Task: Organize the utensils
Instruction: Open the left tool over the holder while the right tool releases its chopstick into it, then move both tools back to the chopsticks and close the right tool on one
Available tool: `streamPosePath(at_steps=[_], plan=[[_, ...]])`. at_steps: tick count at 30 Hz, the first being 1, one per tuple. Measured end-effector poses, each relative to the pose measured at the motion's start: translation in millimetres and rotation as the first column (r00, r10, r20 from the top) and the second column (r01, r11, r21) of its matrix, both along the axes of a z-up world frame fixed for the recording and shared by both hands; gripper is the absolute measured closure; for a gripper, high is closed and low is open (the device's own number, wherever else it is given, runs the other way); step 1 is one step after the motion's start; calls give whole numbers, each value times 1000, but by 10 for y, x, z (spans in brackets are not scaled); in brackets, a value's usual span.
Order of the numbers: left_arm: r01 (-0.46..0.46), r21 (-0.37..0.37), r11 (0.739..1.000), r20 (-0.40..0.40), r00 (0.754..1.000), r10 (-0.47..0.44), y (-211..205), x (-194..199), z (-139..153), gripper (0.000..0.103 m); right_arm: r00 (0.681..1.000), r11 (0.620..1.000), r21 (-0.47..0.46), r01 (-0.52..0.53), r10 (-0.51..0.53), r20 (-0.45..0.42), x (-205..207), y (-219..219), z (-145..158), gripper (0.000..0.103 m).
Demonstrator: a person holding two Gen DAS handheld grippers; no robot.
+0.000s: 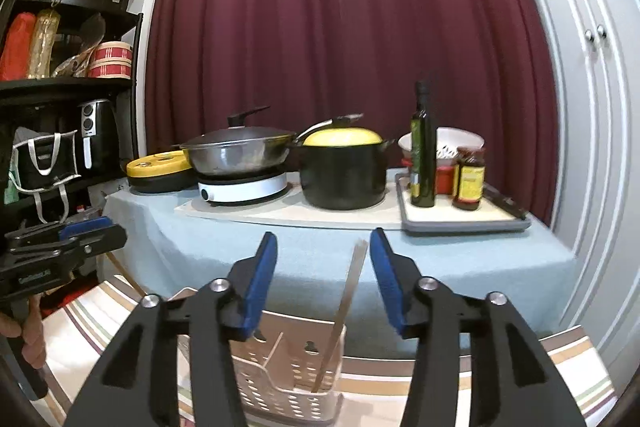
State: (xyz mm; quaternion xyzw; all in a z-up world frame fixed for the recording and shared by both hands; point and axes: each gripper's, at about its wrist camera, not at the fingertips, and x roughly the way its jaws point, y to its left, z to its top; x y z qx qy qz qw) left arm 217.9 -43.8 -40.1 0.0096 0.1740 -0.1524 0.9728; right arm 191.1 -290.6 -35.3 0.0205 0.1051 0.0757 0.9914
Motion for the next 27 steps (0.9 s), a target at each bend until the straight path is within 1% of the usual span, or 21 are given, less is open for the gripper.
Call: streamPosePath(at_steps=[6,10,13,17,20,22,25,27], plan=[[-6,12,1000,-9,1000,6,94,-337,-58,50,999,999,-16,35,-35,25,-300,-44,88,37],[-7,27,1000,-22,1000,8,136,-551,-155,49,999,999,-18,39,-39,22,-504,-69,68,37],[-8,51,999,-25,1000,9,167,-753,-282,49,999,998,-33,51,-50,16,-718,-75,-12,37],[-13,58,998,-47,999,15,242,-996,-512,49,998,996,-54,67,-68,-18,-1055,-88,-251,37],[-26,45,999,-75,997,30,324,-1172,-712,49,996,995,-58,77,-80,-49,-1300,-103,-481,37],[-36,46,998,-101,994,40,383,-1296,-870,49,993,995,-51,81,-85,-80,-1471,-120,-685,39],[-47,46,998,-130,990,53,452,-1427,-1053,49,988,997,-25,69,-72,-135,-1666,-129,-991,46],[-50,52,997,-155,986,57,491,-1519,-1212,49,985,997,-39,59,-64,-157,-1794,-86,-1205,48]])
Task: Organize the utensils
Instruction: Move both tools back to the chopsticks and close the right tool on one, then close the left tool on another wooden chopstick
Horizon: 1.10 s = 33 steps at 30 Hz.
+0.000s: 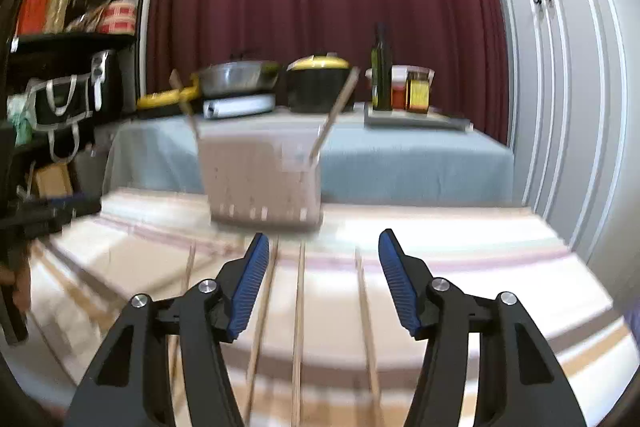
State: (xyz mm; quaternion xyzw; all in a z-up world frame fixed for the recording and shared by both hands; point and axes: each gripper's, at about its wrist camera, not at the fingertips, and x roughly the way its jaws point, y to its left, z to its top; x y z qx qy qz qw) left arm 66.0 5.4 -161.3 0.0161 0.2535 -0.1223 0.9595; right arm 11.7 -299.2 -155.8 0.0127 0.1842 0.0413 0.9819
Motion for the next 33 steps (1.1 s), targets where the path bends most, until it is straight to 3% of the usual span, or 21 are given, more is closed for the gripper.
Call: streamPosePath(at_steps=[6,14,16,18,23,33], plan=[[-1,12,1000,-50,999,1,37,-177,-380,51,995,999,-20,-50,48,-85,-177,99,-533,59],[13,11,1000,-67,998,-12,-5,-292,-623,54,988,998,33,-53,57,-144,-190,69,-814,74],[25,15,1000,-70,997,-24,-33,-312,-661,58,990,998,29,-48,52,-134,-219,62,-819,76],[31,17,999,-73,997,-29,-63,-325,-695,59,989,998,34,-49,54,-138,-235,54,-815,85],[34,8,999,-80,996,-34,-85,-355,-774,60,989,998,33,-52,56,-135,-261,44,-820,89],[46,9,999,-83,996,-45,-108,-366,-840,74,989,998,20,-59,61,-136,-248,73,-821,92]])
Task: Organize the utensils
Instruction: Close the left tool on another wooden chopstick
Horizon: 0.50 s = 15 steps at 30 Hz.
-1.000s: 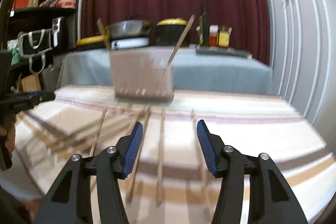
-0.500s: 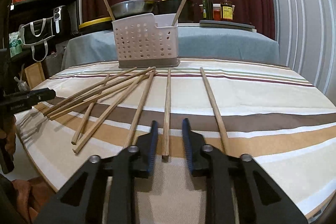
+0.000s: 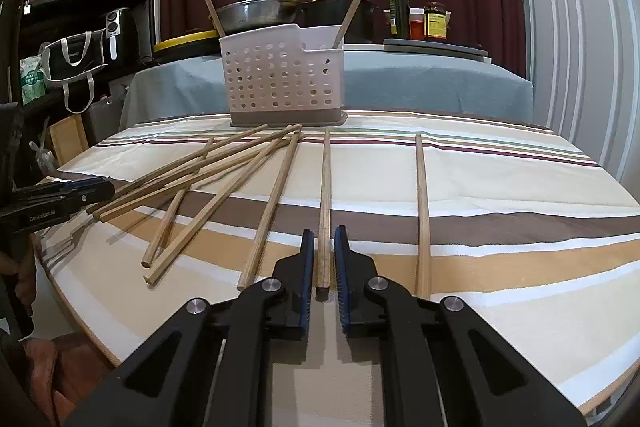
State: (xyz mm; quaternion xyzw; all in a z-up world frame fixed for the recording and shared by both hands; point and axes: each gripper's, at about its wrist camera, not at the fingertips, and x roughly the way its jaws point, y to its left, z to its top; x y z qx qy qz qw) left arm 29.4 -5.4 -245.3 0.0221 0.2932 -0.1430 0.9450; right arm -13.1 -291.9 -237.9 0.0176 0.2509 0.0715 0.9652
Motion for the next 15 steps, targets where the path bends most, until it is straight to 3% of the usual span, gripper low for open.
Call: streamPosePath(at_steps=[9,15], plan=[[19,30,999,10,1000,-19,-51,-72,-47,81,1000,1000,-7,-2,2,2,-2,12,-6,92],[43,46,998,17,999,-44,-88,-95,-53,95,1000,1000,-3,-5,5,0,2,13,-5,92]])
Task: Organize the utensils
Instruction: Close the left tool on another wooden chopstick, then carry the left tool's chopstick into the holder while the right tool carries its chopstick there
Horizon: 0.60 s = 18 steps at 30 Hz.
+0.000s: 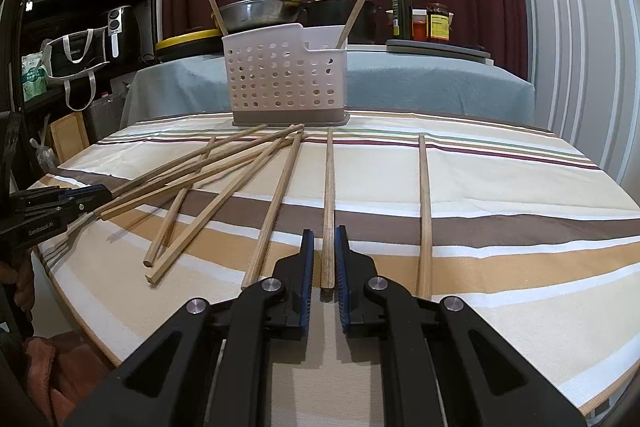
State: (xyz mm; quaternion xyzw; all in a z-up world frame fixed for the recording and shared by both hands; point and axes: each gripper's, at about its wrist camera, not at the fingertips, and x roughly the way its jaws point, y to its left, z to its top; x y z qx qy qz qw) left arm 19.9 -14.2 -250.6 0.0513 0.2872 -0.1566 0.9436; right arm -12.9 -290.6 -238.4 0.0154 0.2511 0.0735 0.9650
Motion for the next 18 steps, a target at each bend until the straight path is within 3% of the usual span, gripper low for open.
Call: streamPosePath(at_steps=[18], plan=[[-9,-13,1000,38,999,9,22,-26,169,96,1000,1000,-8,10,-10,18,-18,10,154,96]])
